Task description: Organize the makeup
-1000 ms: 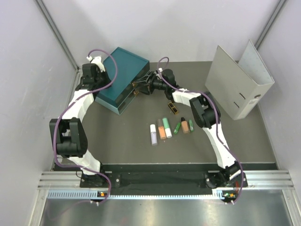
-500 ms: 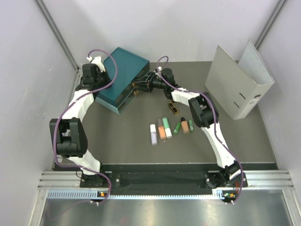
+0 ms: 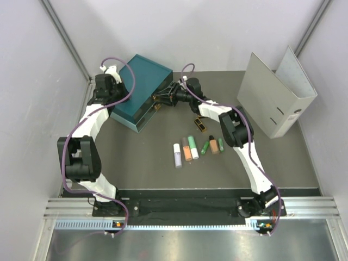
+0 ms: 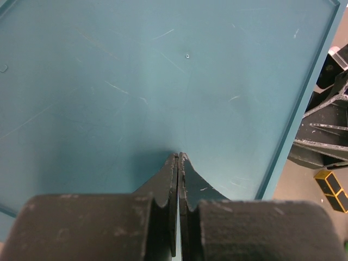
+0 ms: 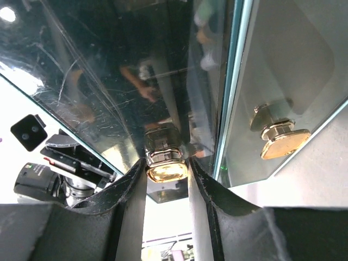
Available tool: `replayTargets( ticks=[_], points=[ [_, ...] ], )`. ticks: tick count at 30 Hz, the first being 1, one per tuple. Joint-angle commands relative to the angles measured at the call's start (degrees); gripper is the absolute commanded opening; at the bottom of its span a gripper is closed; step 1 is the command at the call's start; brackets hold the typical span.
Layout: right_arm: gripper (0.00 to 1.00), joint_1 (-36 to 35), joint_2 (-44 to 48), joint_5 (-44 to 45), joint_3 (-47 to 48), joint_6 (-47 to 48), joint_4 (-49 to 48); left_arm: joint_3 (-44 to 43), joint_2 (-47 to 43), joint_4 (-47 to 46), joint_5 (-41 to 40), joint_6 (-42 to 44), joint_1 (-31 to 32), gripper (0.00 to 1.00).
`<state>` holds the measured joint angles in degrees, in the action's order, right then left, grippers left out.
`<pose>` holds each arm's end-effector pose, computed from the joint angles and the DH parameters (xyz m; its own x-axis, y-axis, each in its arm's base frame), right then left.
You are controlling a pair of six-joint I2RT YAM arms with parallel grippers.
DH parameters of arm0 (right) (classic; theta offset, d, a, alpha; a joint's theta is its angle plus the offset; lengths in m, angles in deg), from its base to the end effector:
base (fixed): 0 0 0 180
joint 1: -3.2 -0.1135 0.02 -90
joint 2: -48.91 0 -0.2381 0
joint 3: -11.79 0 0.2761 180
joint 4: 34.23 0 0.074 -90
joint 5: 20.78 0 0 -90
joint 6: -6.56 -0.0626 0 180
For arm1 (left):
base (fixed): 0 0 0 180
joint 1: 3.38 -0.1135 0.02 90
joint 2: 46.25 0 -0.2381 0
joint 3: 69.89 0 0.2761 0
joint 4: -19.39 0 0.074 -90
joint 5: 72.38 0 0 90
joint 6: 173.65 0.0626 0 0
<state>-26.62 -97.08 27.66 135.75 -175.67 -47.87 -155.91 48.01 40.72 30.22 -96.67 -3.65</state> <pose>0.4937 0.3308 0.1255 -0.9359 0.3254 0.1352 0.1631 0.0599 0.9848 0.4285 -0.0116 0.2447 -0.5225 -0.2223 -0.8231 0.0692 0.9512 -0.3008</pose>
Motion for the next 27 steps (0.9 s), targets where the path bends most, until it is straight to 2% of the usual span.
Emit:
replayTargets(
  ticks=[1,25,27],
  points=[
    [0.00,1.26,5.10,-0.18,-2.77,3.98,5.89,2.28,0.49,2.56,-0.29,-0.87,0.01,0.00],
    [0.00,4.86,20.48,-4.93,-20.36,14.26,14.24,2.63,1.46,3.70,-0.38,-1.22,0.01,0.00],
    [0.00,4.95,22.14,-4.67,-21.76,16.89,17.04,2.89,1.19,3.71,-0.47,-0.87,0.10,0.00]
  ],
)
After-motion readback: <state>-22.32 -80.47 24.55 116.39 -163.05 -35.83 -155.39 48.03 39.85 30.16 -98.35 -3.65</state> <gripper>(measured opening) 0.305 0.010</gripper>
